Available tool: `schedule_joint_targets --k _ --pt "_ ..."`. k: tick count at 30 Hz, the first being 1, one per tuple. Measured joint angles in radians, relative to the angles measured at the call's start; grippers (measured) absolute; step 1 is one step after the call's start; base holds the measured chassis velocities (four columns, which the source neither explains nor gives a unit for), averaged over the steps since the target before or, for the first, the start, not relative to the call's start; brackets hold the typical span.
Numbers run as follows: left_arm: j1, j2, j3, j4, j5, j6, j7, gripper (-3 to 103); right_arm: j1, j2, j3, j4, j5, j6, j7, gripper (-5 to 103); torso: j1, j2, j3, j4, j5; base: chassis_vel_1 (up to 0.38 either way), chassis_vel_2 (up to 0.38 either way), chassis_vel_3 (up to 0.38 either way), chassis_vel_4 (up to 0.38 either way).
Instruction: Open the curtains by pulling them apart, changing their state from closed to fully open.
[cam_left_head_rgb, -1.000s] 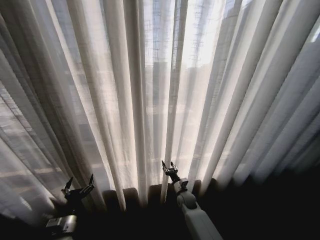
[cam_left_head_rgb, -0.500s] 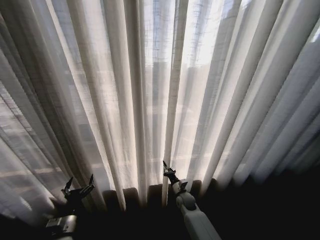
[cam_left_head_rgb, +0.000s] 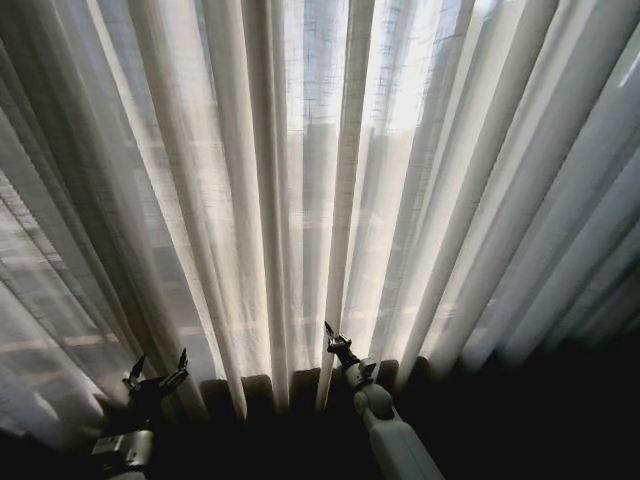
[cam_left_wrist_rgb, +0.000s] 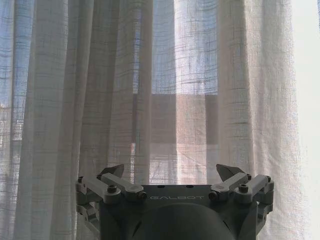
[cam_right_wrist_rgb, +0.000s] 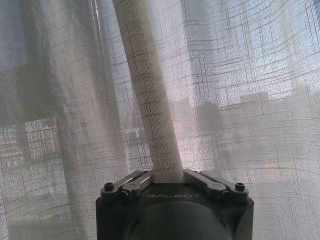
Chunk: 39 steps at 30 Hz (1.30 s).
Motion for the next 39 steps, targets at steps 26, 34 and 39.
schedule_joint_targets --k 26,34,39 --pt "0.0 0.0 0.0 0.0 0.0 0.0 0.0 100 0.027 0.016 0.007 -0.051 -0.003 0.007 -0.054 0 0.0 0.0 0.0 -0.0002 0.0003 -0.316 -0.314 0.313 0.314" --pt "0.0 0.0 0.0 0.0 0.0 0.0 0.0 100 0.032 0.018 0.005 -0.06 -0.004 0.007 -0.061 0 0.0 0.0 0.0 -0.0001 0.0003 -0.354 -0.336 0.356 0.33" --pt "0.0 0.0 0.0 0.0 0.0 0.0 0.0 100 0.038 0.022 0.001 -0.065 -0.006 0.007 -0.067 0 0.0 0.0 0.0 -0.0001 -0.0001 -0.369 -0.359 0.365 0.349"
